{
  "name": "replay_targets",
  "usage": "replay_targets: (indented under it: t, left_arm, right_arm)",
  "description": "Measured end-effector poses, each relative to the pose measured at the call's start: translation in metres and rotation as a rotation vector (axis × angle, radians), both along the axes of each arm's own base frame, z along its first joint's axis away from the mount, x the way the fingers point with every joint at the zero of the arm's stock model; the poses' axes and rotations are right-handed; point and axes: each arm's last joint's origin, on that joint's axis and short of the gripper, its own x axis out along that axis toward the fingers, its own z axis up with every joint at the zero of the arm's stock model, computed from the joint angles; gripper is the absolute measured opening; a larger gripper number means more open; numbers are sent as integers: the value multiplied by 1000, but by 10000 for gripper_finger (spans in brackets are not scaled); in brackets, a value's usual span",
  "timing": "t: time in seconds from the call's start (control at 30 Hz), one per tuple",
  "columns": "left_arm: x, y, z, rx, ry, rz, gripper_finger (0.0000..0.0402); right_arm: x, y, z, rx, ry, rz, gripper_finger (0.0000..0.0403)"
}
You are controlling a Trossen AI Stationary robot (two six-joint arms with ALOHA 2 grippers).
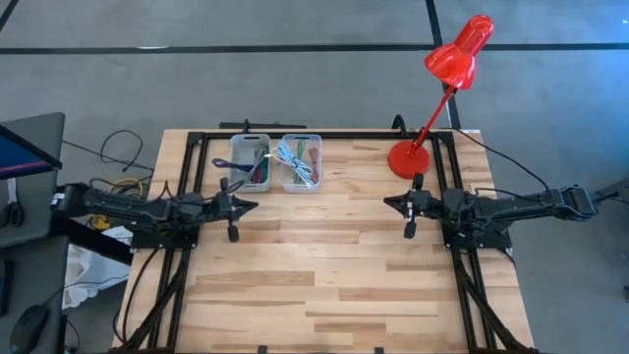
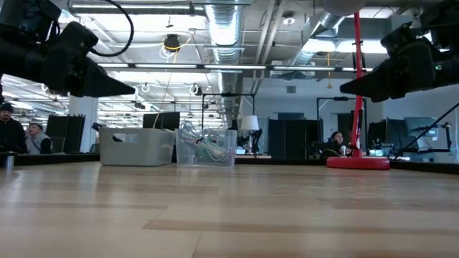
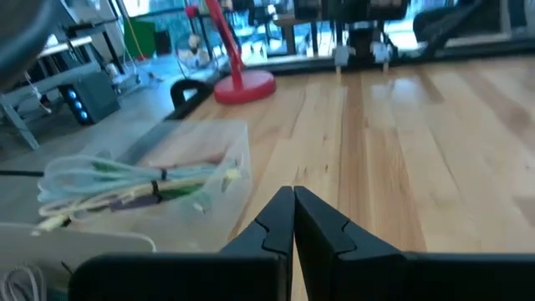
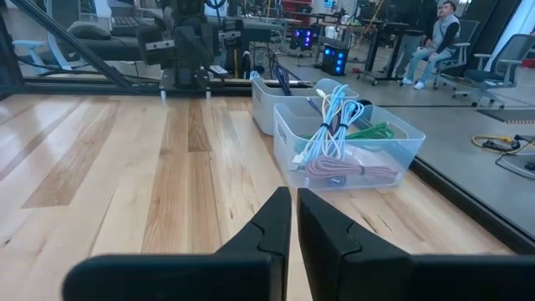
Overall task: Pick & Place USB Port
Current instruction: Return to Home Position
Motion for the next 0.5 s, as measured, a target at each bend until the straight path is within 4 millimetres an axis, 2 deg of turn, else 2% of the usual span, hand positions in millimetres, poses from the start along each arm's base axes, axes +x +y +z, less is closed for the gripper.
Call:
replay_targets:
  t: [0.5]
  left_arm:
    - [-27,2,29,-27,-344,0,11]
  right_arm:
    - [0,0,0,0,0,0,17]
